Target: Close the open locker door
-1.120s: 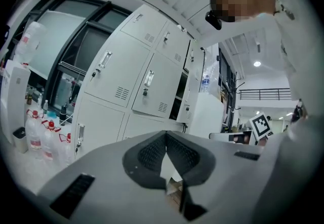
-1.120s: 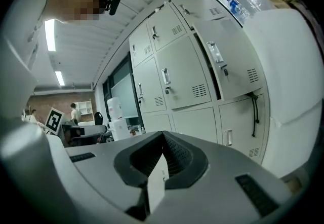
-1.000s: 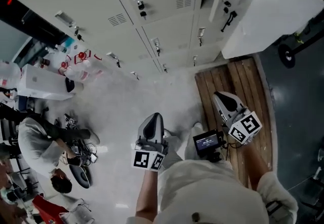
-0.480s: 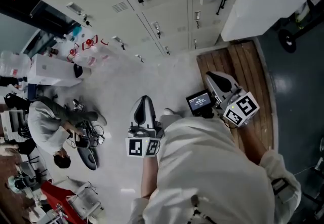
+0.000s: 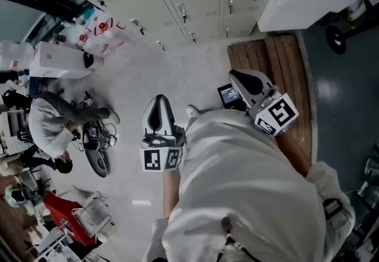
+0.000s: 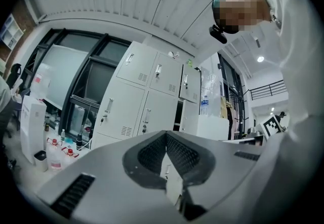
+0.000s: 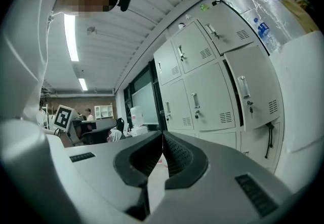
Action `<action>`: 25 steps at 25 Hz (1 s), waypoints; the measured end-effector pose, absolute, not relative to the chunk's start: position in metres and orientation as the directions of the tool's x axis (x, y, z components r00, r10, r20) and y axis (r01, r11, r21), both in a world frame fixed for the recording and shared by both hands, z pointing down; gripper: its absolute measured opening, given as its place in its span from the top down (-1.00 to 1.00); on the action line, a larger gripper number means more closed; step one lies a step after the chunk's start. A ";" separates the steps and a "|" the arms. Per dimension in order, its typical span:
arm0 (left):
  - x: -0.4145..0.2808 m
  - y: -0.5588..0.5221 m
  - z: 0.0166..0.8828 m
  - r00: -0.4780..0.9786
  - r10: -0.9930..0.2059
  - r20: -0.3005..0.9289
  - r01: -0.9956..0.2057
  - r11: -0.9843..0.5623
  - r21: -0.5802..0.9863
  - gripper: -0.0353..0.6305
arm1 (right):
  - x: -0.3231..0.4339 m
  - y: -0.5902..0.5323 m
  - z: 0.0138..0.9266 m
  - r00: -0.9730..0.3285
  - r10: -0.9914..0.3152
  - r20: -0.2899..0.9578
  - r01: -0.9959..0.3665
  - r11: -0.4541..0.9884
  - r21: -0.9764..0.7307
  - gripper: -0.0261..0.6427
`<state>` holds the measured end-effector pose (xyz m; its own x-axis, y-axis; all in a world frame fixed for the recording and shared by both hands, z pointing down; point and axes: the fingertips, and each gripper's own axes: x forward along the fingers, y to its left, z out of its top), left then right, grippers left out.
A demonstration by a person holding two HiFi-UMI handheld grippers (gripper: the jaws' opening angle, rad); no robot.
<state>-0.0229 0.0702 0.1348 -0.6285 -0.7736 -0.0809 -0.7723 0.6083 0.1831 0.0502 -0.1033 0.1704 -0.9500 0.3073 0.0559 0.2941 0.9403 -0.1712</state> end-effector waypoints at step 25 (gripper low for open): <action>-0.008 0.015 0.083 -0.607 -0.775 -0.178 -0.795 0.597 0.113 0.87 | 0.056 -0.137 0.119 -0.935 0.353 -0.043 0.356 0.922 -0.155 0.84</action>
